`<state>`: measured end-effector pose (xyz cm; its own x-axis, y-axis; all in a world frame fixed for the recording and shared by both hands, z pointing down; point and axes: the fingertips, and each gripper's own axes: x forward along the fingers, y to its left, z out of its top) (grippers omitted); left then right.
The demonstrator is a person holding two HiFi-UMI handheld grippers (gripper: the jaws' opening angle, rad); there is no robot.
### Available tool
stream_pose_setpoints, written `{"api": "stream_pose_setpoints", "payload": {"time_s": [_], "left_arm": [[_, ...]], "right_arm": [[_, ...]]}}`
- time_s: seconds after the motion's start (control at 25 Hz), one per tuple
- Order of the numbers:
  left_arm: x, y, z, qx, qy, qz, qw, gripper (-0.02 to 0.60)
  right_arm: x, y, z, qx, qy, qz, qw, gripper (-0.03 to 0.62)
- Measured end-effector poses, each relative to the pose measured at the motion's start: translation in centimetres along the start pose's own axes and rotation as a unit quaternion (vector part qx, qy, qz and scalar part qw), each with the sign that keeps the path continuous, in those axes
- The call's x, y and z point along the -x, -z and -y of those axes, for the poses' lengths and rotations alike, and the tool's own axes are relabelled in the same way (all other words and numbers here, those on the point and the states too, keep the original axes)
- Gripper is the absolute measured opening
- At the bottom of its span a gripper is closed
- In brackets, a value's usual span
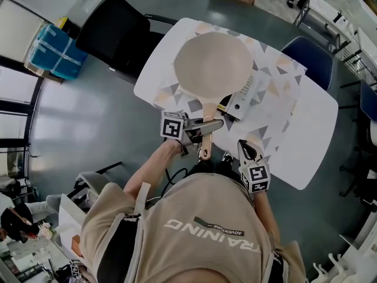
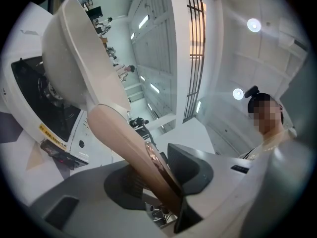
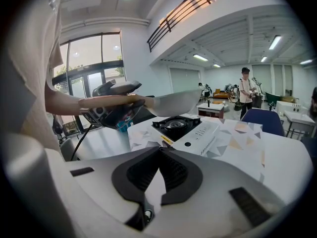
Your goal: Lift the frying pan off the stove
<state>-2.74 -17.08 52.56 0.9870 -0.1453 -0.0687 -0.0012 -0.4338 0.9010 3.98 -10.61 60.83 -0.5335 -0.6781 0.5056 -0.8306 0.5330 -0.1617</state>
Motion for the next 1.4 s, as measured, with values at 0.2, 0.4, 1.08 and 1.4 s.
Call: {"api": "stream_pose_setpoints", "payload": {"time_s": [0.2, 0.4, 1.08, 1.4], "left_arm": [[-0.3, -0.5, 0.6, -0.011, -0.006, -0.002, 0.9999, 0.132], [-0.2, -0.8, 1.0, -0.014, -0.010, -0.003, 0.9998, 0.132], [-0.4, -0.1, 1.0, -0.005, -0.015, 0.002, 0.9999, 0.133], [-0.2, 0.5, 1.2, -0.012, -0.018, -0.002, 0.9998, 0.133]], "right_arm": [[0.2, 0.3, 0.5, -0.002, -0.003, 0.001, 1.000, 0.003], [0.3, 0.1, 0.9, -0.006, -0.003, 0.005, 1.000, 0.003], [1.1, -1.3, 1.7, -0.009, -0.010, 0.028, 1.000, 0.002], [1.8, -4.0, 1.8, -0.015, -0.014, 0.065, 0.998, 0.002]]}}
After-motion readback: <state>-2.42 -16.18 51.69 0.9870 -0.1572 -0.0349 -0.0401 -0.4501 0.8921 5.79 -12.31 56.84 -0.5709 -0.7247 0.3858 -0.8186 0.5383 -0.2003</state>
